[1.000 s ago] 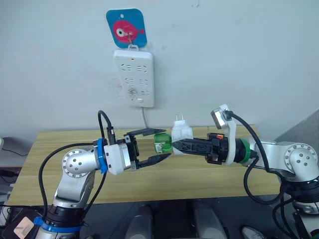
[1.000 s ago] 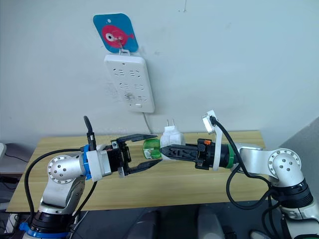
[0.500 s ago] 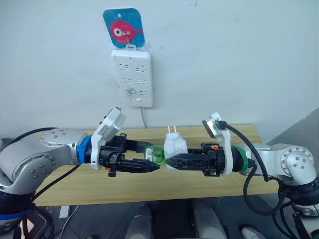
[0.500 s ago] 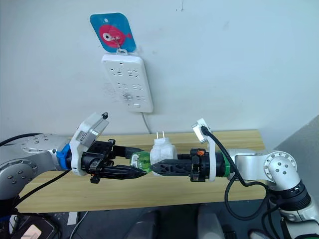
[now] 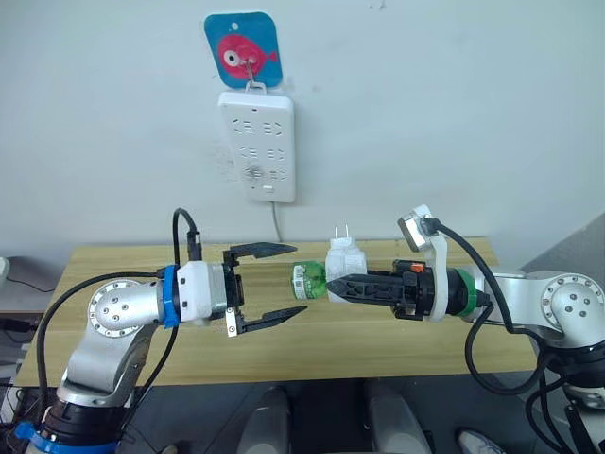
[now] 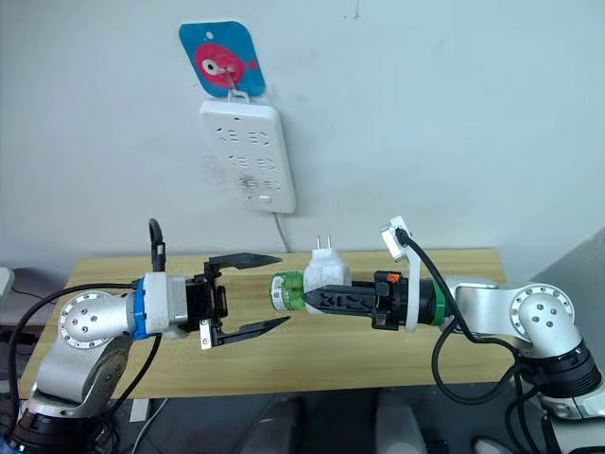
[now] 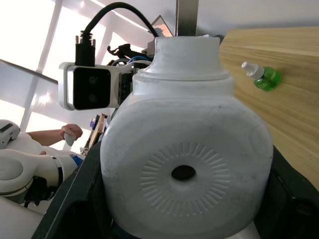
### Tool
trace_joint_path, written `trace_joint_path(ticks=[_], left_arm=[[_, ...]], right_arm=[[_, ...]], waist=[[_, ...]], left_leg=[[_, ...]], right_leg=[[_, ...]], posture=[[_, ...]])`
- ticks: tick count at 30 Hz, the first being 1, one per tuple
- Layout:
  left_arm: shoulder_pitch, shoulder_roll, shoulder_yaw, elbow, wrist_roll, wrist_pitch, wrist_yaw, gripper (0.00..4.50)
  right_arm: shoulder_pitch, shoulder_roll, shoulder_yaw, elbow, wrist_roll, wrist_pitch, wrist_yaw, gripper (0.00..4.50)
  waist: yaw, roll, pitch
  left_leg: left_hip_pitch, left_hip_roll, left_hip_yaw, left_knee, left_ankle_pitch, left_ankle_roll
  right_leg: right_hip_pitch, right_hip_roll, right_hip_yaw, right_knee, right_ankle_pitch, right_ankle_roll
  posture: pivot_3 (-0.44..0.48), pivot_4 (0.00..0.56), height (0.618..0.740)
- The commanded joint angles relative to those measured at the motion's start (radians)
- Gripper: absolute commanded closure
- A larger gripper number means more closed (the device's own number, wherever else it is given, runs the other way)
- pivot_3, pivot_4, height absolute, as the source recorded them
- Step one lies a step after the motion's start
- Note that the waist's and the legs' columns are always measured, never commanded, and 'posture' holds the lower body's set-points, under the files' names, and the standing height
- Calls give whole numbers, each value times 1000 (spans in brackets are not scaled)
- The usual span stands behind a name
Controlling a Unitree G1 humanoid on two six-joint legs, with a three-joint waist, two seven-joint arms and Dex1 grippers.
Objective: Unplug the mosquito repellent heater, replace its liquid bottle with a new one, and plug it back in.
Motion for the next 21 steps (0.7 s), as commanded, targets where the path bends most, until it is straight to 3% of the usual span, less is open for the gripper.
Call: trace_joint_path(ticks=[1,4,9,13,14,17,19,21], left_arm=[[5,-20,-5,2,27,-67,3,380],[-2,-43,-35,-7,33,-73,14,762],[-9,-51,-54,-40,17,-44,22,2194],[-27,-6,-50,-96,-49,73,16,2259],[-44,35,-52,-125,-119,235,52,2259],[-160,186,-41,-132,-548,819,211,2259],[-251,249,-23,-76,-752,1015,216,2259],[-318,288,-9,-21,-829,1122,184,2259]], right_arm=[[-15,13,-17,-26,25,-13,0,1466],[-20,19,-17,-22,25,-11,-4,1466],[-22,24,-20,-19,25,-7,0,1466],[-15,14,-20,-19,25,-3,0,1466],[-13,9,-20,-18,25,1,2,1466],[-12,0,-14,-15,25,9,9,1466],[-14,-3,-11,-14,25,13,14,1466],[-15,-7,-9,-13,25,16,20,1466]], waist=[[1,0,0],[1,0,0],[-1,0,0],[-2,0,0],[-2,0,0],[-2,-1,0],[-7,-1,0],[-16,-1,1]], left_leg=[[0,0,0,0,0,0],[0,0,0,0,0,0],[0,0,0,0,0,0],[0,0,-1,0,0,0],[0,0,-1,0,0,0],[-1,0,-3,1,0,0],[0,0,-3,2,0,0],[0,0,-3,2,0,1]], right_leg=[[0,0,0,0,0,0],[0,0,0,0,0,0],[0,0,-1,1,0,0],[0,0,-1,1,0,0],[0,0,-1,1,0,0],[0,0,-2,3,0,1],[0,0,-3,3,-3,5],[0,0,-3,4,-3,6]], posture=[[-37,226,740],[-38,224,740],[-38,226,740],[-29,225,740],[-29,225,740],[-14,223,740],[-12,223,740],[-10,224,740]])
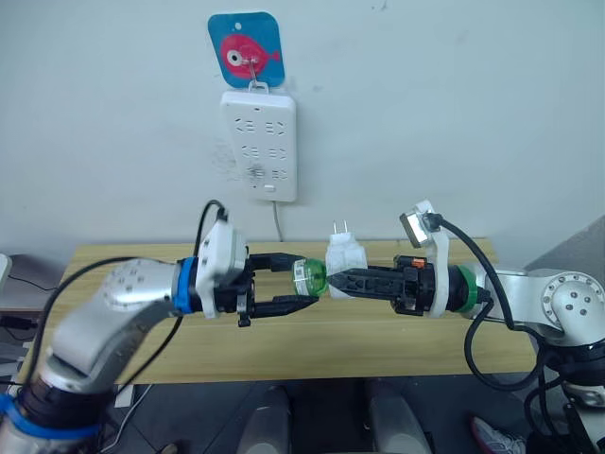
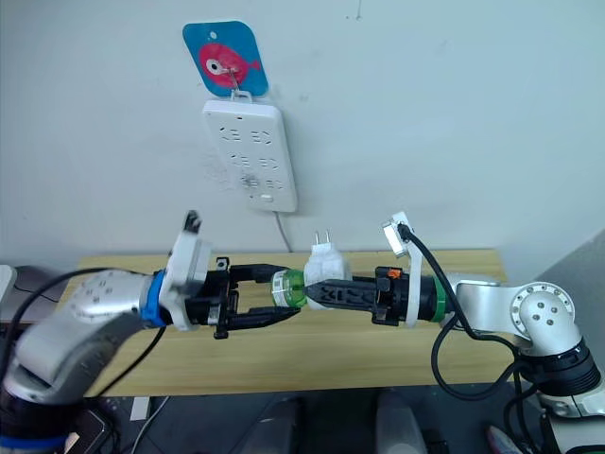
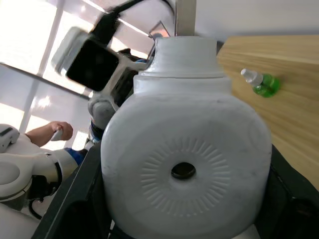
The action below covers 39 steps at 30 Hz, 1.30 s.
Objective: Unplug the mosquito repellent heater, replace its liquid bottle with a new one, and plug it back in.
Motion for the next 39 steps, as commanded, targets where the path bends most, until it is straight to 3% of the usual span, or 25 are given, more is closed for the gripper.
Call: trace_joint_path(ticks=[1,5,7,8,12,14,18,21,23,26,31,34,36,39], left_arm=[[-90,43,68,81,-187,200,10,2259],[-106,-1,95,70,-114,160,42,2259],[-54,-19,76,23,57,4,4,2259],[-12,-28,63,-4,154,-97,-40,1699],[170,-125,36,0,520,-629,-162,671],[233,-197,53,41,621,-870,-198,77],[274,-299,62,83,719,-1099,-165,73],[261,-328,49,111,757,-1155,-144,73],[230,-342,40,140,769,-1169,-131,73],[230,-337,28,139,749,-1171,-147,678],[245,-319,16,97,712,-1123,-151,2180],[238,-279,3,17,650,-1007,-156,2273],[235,-178,-7,-70,493,-685,-106,2273],[160,23,23,-90,-37,-154,39,2273]], right_arm=[[-4,-11,7,-27,15,18,11,1466],[-1,-17,9,-30,15,19,21,1466],[1,-16,8,-31,15,14,20,1466],[2,-14,8,-31,15,11,18,1466],[5,-13,5,-33,15,7,13,1466],[5,-12,3,-33,15,7,12,1466],[2,-8,4,-32,15,4,6,1466],[0,-5,5,-31,15,3,5,1466],[-4,-1,8,-30,15,3,3,1466],[-5,0,8,-31,15,3,2,1466],[-6,4,10,-32,15,-2,-3,1466],[-2,0,11,-31,15,-1,-7,1466],[1,-9,12,-28,15,3,-10,1466],[2,-15,15,-28,15,8,-8,1466]], waist=[[-8,0,0],[-14,0,0],[-14,0,0],[-14,0,0],[-9,0,0],[-1,0,0],[19,0,0],[24,0,0],[24,0,0],[19,0,0],[15,0,0],[15,0,0],[13,0,0],[7,-1,1]], left_leg=[[0,0,0,0,0,0],[0,0,2,-1,0,0],[-1,1,2,-1,0,0],[-1,1,2,-1,0,0],[-2,1,4,-3,0,0],[-2,1,4,-2,0,0],[-4,0,3,0,0,0],[-5,0,2,2,0,0],[-6,0,2,4,0,0],[-6,0,2,8,0,0],[-6,0,2,8,0,0],[-6,0,2,9,0,0],[-6,0,2,9,0,0],[-6,0,-1,10,0,0]], right_leg=[[0,0,0,0,0,0],[-2,0,1,0,2,-3],[-3,0,1,0,3,-5],[-3,0,2,0,3,-5],[-4,0,3,-2,3,-6],[-4,0,3,-3,3,-6],[-4,-1,3,-3,4,-7],[-4,-1,2,-3,4,-6],[-3,-1,3,-2,5,-5],[-3,0,3,-1,6,-5],[-3,0,3,0,6,-5],[-3,0,2,1,6,-5],[-3,0,3,1,6,-4],[-3,1,1,3,6,-4]], posture=[[-11,223,740],[-13,224,740],[-14,225,740],[-15,226,740],[-23,229,740],[-24,229,740],[-25,230,740],[-24,230,740],[-24,230,740],[-26,231,740],[-27,233,740],[-24,234,740],[-19,235,740],[-9,235,740]])
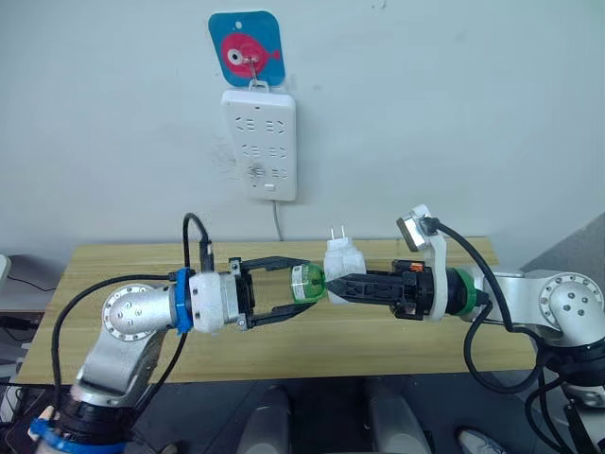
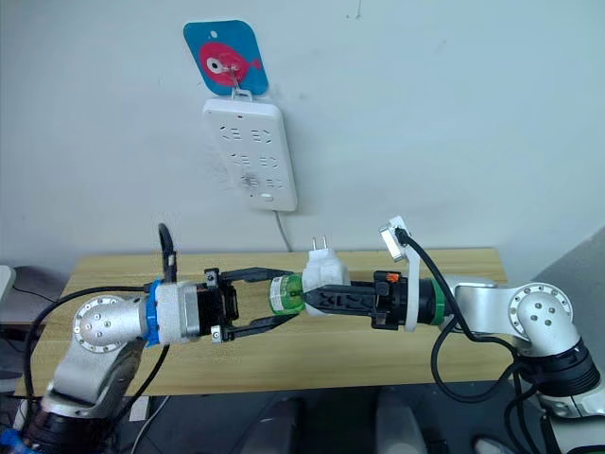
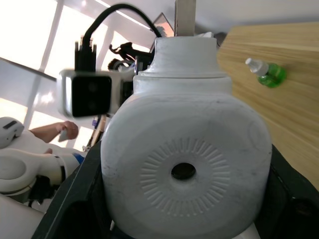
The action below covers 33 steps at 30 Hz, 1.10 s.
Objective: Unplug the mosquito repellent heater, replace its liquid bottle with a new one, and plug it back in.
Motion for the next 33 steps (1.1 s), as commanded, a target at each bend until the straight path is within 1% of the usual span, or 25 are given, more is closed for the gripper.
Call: trace_joint_path(ticks=[1,3,4,7,9,11,14,15,16,18,20,21,25,27,31,33], left_arm=[[-92,149,50,-27,-528,483,100,2273],[-151,190,71,37,-598,582,79,2273],[-168,200,82,58,-610,612,66,2273],[-188,201,99,66,-590,647,47,2273],[-181,191,104,53,-543,637,42,2273],[-170,169,112,46,-523,630,49,2273],[-136,137,98,19,-389,548,36,2273],[-126,127,92,13,-346,525,38,1923],[-107,113,90,1,-302,484,27,1550],[-37,61,76,-24,-123,290,4,934],[8,10,70,-24,8,135,-6,262],[32,-20,68,-16,71,40,-24,4],[81,-142,68,26,256,-298,-51,0],[83,-186,63,45,312,-402,-47,0],[72,-223,32,70,363,-503,-55,0],[67,-230,15,71,368,-509,-54,0]], right_arm=[[-5,-9,-7,-26,19,3,-2,1466],[-7,-12,-2,-27,19,8,3,1466],[-8,-13,0,-28,19,9,5,1466],[-9,-17,4,-30,19,8,9,1466],[-9,-18,5,-32,19,6,10,1466],[-9,-17,6,-33,19,4,11,1466],[-9,-15,5,-33,19,1,10,1466],[-9,-15,4,-32,19,0,9,1466],[-9,-15,3,-32,19,0,9,1466],[-9,-15,1,-31,19,0,9,1466],[-9,-15,0,-30,19,-1,8,1466],[-8,-15,0,-30,19,-2,7,1466],[-9,-15,-1,-28,19,-2,7,1466],[-13,-13,1,-26,19,-1,6,1466],[-21,-6,5,-21,19,-1,2,1466],[-25,-3,6,-19,19,-1,0,1466]], waist=[[-1,1,0],[-7,1,1],[-10,1,1],[-14,1,1],[-15,1,1],[-15,1,1],[-14,1,1],[-13,1,1],[-13,1,1],[-13,2,1],[-12,2,1],[-10,1,1],[2,1,1],[10,1,1],[13,1,1],[13,1,1]], left_leg=[[0,0,0,0,0,0],[0,0,0,1,0,0],[1,0,1,1,0,0],[1,0,2,1,0,0],[1,0,2,0,0,0],[1,0,2,0,0,0],[0,0,2,0,0,0],[0,0,3,0,0,0],[0,0,3,0,0,0],[0,0,3,0,0,0],[1,0,4,-1,0,0],[0,0,4,-1,0,0],[-1,0,3,-1,0,0],[-1,0,3,-1,0,0],[-1,0,3,1,0,0],[-1,0,3,1,0,0]], right_leg=[[0,0,0,1,-2,4],[0,0,0,1,-3,5],[0,0,0,1,-3,5],[0,0,0,2,-3,5],[-1,0,1,1,-3,4],[-1,0,1,1,-2,3],[-1,0,1,0,-2,2],[-1,0,1,0,-2,2],[-1,0,1,0,-1,1],[-1,0,2,-1,0,0],[-1,0,3,-1,0,-1],[-1,0,2,-2,0,-1],[-1,0,2,-3,0,-1],[-1,-1,2,-4,1,-2],[0,-1,2,-3,2,-2],[0,-1,2,-3,2,-1]], posture=[[-9,235,740],[-7,236,740],[-7,236,740],[-7,236,740],[-7,236,740],[-8,237,740],[-9,237,740],[-9,237,740],[-11,238,740],[-11,238,740],[-11,238,740],[-12,238,740],[-10,235,740],[-10,235,740],[-9,232,740],[-10,231,740]])
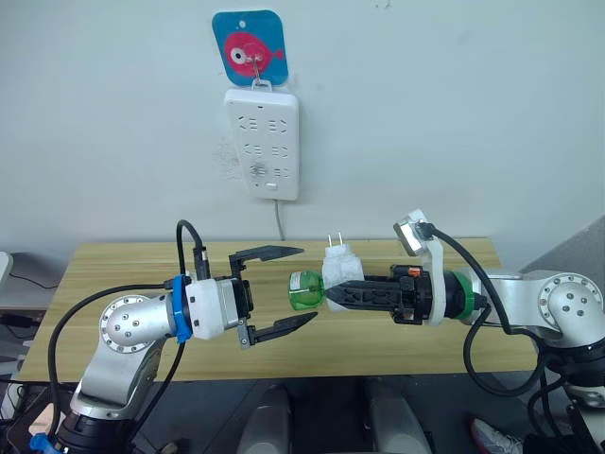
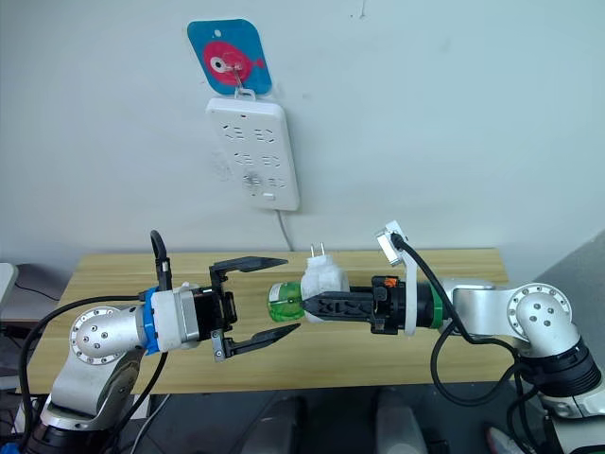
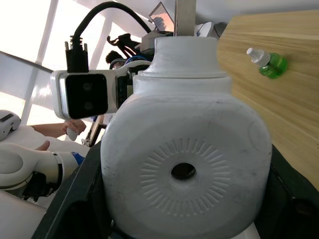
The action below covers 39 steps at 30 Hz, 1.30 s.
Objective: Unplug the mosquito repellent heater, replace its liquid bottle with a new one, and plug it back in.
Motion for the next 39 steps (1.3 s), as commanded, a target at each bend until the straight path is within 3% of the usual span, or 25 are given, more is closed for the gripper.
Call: trace_joint_path(ticks=[1,2,8,10,14,18,19,21,24,27,30,39], left_arm=[[-11,-12,-34,-10,12,-43,-9,0],[-19,-18,-43,-6,11,-45,-8,0],[-42,-18,-62,-19,-13,-24,-11,1833],[-45,-5,-49,-22,-24,-8,-13,2260],[-64,52,-28,-47,-79,111,-17,2259],[-178,273,-16,-151,-512,765,93,2259],[-243,332,-9,-125,-690,908,109,2259],[-351,397,4,-72,-894,1085,109,2259],[-450,430,5,2,-1056,1250,143,2259],[-493,448,10,67,-1130,1370,143,2259],[-477,461,28,77,-1114,1417,122,2259],[-370,379,86,-6,-1064,1353,181,2259]], right_arm=[[-22,9,-12,-12,21,-3,0,1466],[-20,12,-13,-15,21,-6,-3,1466],[-20,23,-14,-18,21,-9,-13,1466],[-20,24,-14,-17,21,-10,-15,1466],[-17,20,-19,-15,21,-8,-16,1466],[-17,9,-21,-14,21,0,-9,1466],[-17,6,-19,-15,21,2,-5,1466],[-20,2,-13,-17,21,6,2,1466],[-24,-1,-7,-18,21,5,6,1466],[-25,-3,-3,-22,21,0,7,1466],[-22,-5,-2,-26,21,-6,7,1466],[-18,-7,2,-32,21,-19,3,1466]], waist=[[-1,0,0],[-1,0,0],[-3,0,0],[-3,0,0],[-3,0,0],[-7,0,0],[-8,0,0],[-10,0,0],[-22,0,0],[-28,0,0],[-30,0,0],[-26,0,0]], left_leg=[[0,0,0,0,0,0],[0,0,0,0,0,0],[0,0,0,0,0,0],[0,0,0,0,0,0],[0,0,0,0,0,0],[1,0,-2,1,0,0],[1,0,-2,1,0,0],[1,0,-2,1,0,0],[1,0,-2,1,0,0],[1,0,-2,0,0,0],[1,0,-1,0,0,0],[1,1,-1,0,0,0]], right_leg=[[0,0,0,0,0,0],[0,0,0,0,0,0],[0,0,0,1,0,0],[0,0,0,1,0,0],[0,0,-1,1,0,0],[0,1,-1,3,0,1],[0,1,-1,3,-1,2],[0,1,-2,4,-3,6],[0,1,-2,4,-3,6],[-1,1,-2,4,-3,6],[-1,1,-1,4,-3,6],[-1,1,0,3,-3,5]], posture=[[-11,230,740],[-11,230,740],[-20,225,740],[-19,223,740],[-10,220,740],[1,218,740],[5,218,740],[10,218,740],[7,219,740],[2,221,740],[-1,223,740],[4,227,740]])
